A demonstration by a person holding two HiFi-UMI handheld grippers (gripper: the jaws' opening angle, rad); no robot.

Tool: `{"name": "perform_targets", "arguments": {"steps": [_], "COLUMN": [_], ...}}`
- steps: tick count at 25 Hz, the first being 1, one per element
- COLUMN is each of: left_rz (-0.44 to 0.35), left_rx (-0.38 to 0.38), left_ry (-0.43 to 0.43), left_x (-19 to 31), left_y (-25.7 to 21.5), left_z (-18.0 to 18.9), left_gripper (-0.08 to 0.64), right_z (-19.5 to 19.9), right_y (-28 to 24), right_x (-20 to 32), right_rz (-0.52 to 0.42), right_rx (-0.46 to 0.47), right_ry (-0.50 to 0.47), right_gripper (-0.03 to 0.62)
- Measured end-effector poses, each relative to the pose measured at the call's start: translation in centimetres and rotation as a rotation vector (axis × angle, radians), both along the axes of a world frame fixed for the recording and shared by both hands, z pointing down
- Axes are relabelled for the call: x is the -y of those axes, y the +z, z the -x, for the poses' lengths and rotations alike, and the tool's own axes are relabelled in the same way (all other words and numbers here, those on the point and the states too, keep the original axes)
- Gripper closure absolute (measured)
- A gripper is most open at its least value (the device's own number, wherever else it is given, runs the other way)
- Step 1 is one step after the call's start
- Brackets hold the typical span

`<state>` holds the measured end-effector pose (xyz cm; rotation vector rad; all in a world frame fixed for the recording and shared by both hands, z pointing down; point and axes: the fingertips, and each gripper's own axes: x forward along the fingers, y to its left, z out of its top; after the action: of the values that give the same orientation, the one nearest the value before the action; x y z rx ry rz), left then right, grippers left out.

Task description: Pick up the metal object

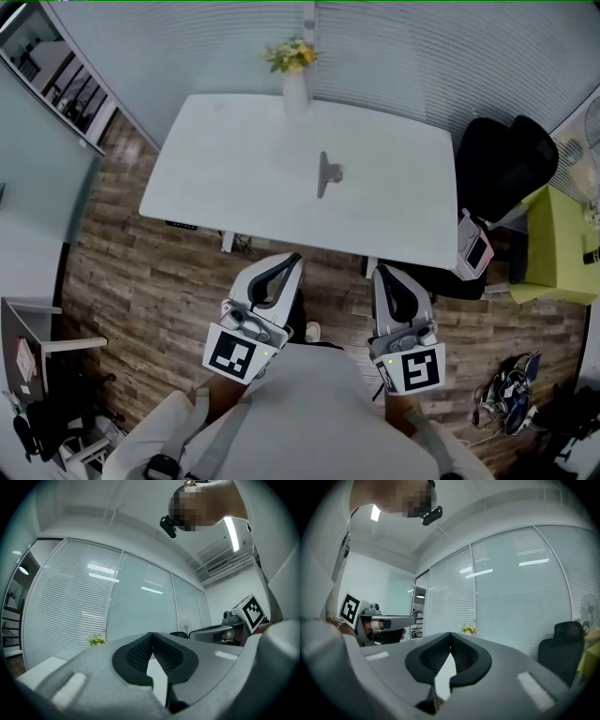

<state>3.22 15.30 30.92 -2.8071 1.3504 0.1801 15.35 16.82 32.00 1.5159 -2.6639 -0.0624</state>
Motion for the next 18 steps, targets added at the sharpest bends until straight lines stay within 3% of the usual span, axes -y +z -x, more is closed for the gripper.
{"name": "perform_targets", "arguments": {"steps": [18], "left_rz": [-0.011], "left_rx": [-0.022], "left_ry": [0.006], "left_x": [16.6], "left_y": [-0.3], "left_z": [3.3], "left_gripper": [0.558], "right_z": [3.7], "right_y": [-0.9], "right_x": [16.9], "right_rz": [-0.027], "right_rx": [-0.043], "right_ry": [-0.002], "right_gripper": [0.589]}}
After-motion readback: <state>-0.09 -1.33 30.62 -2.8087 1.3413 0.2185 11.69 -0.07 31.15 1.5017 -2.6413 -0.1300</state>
